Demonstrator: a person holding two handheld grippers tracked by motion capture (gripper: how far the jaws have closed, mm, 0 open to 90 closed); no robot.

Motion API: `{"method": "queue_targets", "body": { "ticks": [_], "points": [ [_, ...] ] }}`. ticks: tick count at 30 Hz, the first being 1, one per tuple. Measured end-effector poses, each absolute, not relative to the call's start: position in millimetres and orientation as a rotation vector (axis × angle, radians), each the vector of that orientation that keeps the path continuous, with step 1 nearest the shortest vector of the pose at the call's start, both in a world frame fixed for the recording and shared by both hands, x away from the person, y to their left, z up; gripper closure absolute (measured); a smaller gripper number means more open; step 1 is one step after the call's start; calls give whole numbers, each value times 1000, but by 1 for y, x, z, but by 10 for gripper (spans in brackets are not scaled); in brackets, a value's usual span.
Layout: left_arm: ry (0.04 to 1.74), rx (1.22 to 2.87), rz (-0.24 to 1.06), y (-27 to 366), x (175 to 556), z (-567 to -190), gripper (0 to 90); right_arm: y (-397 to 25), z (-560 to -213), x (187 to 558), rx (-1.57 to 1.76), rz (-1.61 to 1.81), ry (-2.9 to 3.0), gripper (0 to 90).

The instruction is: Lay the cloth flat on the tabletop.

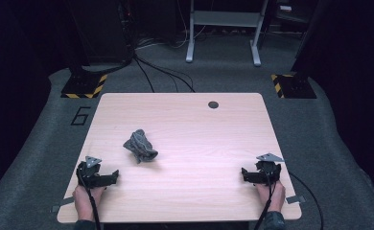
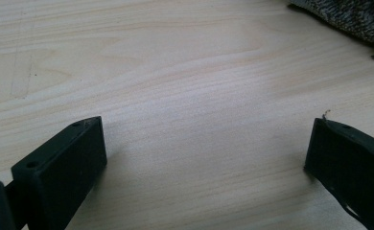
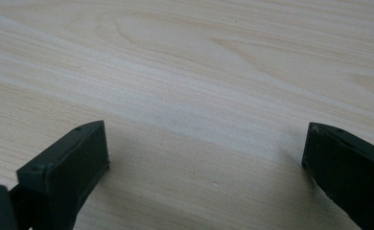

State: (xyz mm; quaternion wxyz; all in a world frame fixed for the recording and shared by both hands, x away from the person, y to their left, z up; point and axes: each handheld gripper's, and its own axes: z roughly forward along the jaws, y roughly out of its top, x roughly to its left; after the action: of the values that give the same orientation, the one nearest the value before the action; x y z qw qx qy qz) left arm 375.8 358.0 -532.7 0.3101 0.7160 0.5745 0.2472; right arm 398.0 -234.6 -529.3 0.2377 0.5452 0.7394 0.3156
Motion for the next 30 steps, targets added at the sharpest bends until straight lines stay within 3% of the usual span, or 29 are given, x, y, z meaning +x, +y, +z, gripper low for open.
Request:
{"method": "queue_targets", "body": {
  "ticks": [23,30],
  "points": [
    [1537,1898,610,358,380,-528,1,-235,-529,399,1490,879,2031,37],
    [1489,1870,619,354,384,-511,43,-234,-529,398,1484,876,2028,38]
  ]
}}
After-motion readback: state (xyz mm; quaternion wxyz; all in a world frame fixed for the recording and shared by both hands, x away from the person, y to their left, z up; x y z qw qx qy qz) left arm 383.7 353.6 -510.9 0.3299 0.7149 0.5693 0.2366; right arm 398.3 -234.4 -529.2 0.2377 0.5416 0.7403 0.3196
